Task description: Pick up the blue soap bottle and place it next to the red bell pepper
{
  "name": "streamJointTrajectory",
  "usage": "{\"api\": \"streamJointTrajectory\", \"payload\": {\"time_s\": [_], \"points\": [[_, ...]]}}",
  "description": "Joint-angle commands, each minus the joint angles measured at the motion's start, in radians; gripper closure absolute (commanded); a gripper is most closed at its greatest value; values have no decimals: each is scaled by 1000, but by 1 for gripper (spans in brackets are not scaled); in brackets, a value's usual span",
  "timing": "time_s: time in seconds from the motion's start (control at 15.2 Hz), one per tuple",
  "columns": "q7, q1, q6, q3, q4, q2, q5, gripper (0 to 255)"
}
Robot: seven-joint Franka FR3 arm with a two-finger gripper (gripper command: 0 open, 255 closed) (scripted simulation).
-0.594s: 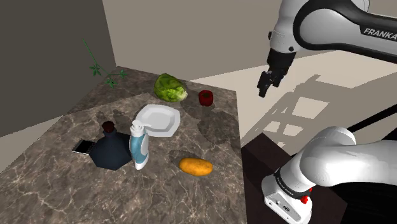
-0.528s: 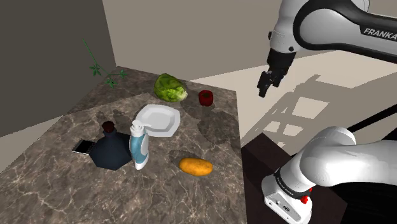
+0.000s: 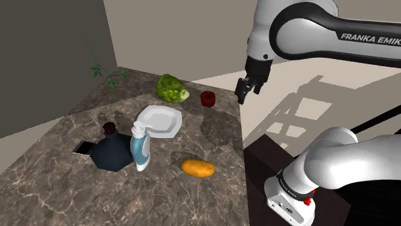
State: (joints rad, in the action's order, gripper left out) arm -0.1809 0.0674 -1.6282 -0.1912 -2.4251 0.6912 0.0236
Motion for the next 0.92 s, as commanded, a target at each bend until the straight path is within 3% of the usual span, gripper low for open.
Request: {"api": "streamJointTrajectory", "payload": {"time_s": [0.0,0.46,0.86], "points": [[-46,14,-33,-37,11,-36,32,0],[-187,39,-156,-156,103,-218,92,0],[-315,49,-245,-253,224,-400,89,0]]}}
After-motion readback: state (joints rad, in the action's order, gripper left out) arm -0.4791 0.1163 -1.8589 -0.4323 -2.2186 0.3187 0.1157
